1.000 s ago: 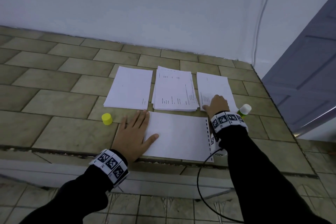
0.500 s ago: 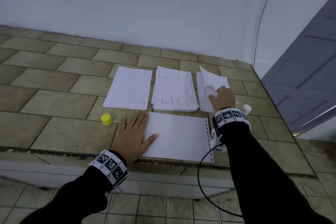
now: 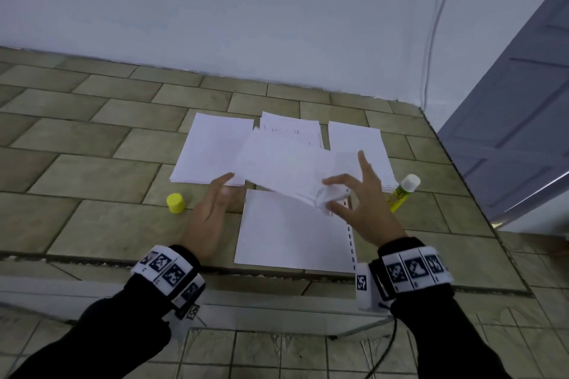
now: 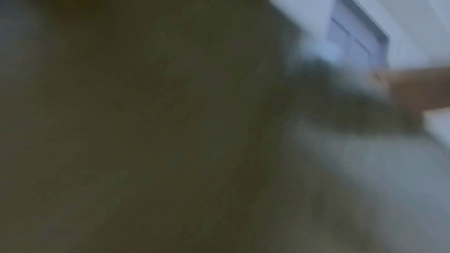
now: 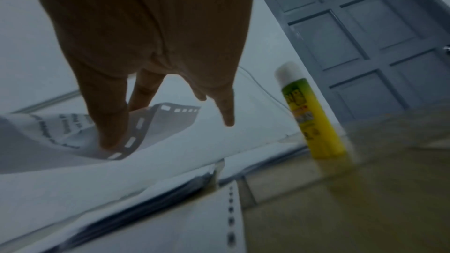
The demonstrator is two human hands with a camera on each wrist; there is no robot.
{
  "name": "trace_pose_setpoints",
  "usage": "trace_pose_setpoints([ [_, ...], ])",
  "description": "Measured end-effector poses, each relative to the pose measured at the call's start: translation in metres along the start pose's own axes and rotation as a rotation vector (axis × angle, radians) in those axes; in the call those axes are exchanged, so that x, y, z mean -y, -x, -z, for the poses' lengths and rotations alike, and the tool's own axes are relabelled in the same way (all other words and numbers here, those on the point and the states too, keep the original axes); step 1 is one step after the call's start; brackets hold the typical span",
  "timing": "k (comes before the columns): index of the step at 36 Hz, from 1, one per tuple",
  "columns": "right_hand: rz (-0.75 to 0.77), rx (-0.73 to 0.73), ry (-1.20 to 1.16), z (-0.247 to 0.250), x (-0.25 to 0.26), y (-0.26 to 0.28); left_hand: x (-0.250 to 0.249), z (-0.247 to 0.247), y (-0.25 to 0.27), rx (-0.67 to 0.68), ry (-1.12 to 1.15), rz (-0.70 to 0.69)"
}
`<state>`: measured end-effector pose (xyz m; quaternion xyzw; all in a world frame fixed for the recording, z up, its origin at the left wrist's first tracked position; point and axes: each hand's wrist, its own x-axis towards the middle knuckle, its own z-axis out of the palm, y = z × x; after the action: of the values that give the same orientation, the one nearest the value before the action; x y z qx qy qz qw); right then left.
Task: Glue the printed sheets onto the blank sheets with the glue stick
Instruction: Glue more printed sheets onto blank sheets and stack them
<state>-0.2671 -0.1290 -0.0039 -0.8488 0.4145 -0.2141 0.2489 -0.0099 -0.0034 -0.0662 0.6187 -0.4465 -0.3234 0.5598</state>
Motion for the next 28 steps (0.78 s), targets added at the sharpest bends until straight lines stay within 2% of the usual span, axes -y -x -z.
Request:
trace_pose_setpoints([
  [2, 0.007, 0.046, -0.036, -0.002, -0.004, 0.009, -0.015, -0.002, -0.01, 0.009, 0.236, 0.188],
  [5, -0.025, 0.139, -0.073, -0.007, -0.01, 0.02, -0.029, -0.003, -0.017, 0.02, 0.28, 0.292],
  [10, -0.056, 0.162, -0.228, -0.009, -0.017, 0.03, -0.025, -0.002, -0.014, 0.09, 0.179, 0.266],
  [13, -0.172, 0.175, -0.267, -0.007, -0.022, 0.032, -0.022, -0.002, -0.011, 0.164, 0.109, 0.229],
  [16, -0.289, 0.146, -0.347, -0.004, -0.029, 0.031, -0.018, -0.004, -0.009, 0.177, 0.077, 0.212],
  [22, -0.347, 0.127, -0.253, -0.002, -0.035, 0.031, -0.013, -0.006, -0.002, 0.219, -0.078, 0.114],
  [26, -0.355, 0.132, -0.224, -0.001, -0.037, 0.035, -0.012, -0.004, -0.002, 0.206, -0.385, 0.005],
  [28, -0.346, 0.143, -0.176, -0.001, -0.034, 0.036, -0.011, -0.002, -0.003, 0.204, -0.456, -0.036],
])
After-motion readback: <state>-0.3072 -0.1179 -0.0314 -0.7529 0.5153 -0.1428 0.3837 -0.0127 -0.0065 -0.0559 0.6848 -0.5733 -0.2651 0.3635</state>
